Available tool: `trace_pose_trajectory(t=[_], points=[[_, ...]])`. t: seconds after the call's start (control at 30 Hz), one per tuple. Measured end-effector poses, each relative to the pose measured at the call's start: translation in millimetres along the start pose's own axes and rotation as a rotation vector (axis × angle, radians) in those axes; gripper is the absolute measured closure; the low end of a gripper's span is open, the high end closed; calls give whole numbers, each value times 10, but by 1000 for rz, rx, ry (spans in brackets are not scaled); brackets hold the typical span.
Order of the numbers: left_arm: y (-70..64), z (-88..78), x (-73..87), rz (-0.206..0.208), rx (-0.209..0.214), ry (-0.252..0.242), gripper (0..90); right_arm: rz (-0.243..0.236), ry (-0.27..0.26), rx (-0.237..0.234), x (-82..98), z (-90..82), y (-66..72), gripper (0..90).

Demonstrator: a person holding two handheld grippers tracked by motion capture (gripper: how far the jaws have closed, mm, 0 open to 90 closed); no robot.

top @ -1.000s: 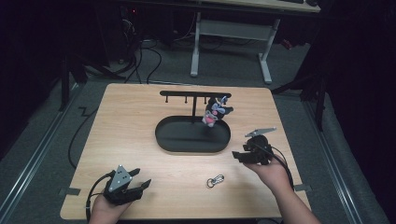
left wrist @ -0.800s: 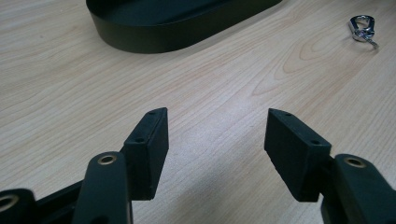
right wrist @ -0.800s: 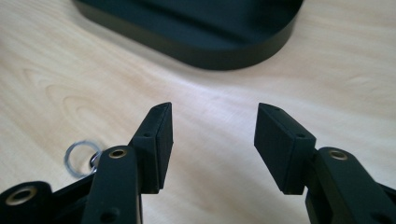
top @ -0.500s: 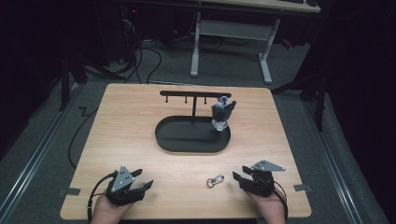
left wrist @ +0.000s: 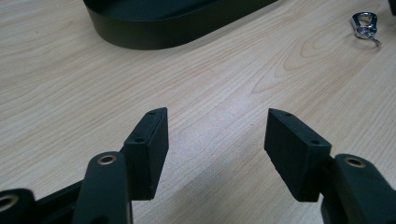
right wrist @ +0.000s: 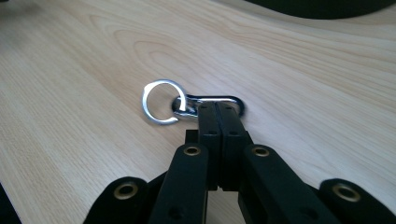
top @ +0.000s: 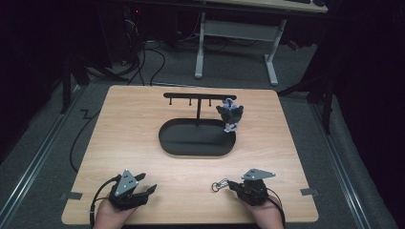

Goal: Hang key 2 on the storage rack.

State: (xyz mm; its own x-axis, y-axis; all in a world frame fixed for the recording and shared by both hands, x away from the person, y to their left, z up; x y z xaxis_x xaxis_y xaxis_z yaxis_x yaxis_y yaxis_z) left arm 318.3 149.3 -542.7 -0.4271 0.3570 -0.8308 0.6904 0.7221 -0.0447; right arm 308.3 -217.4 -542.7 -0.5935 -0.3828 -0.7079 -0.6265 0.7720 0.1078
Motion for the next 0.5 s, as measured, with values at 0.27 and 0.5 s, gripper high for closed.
trace_pose_trajectory(t=[0.27,0.5], points=[[33,-38,22,-7,-11,-2,405,-9,27,66,-123,246,-34,900],[54,-75,47,-13,-24,2,405,-34,-47,97,-276,202,47,833]])
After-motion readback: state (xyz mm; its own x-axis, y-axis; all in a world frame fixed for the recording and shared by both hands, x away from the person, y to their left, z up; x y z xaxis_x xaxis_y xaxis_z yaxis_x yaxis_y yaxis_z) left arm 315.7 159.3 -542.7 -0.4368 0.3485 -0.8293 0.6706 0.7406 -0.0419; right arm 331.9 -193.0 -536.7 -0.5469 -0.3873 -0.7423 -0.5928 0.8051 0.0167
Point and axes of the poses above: each handheld gripper's, and its own axes: z roughly forward along the jaws, x roughly out of its underside, y roughly to its left, the point moved 4 cm from there along z, roughly forward along the jaws, and after that the axes turned 3 degrees about -z, right-handed, at the moved point
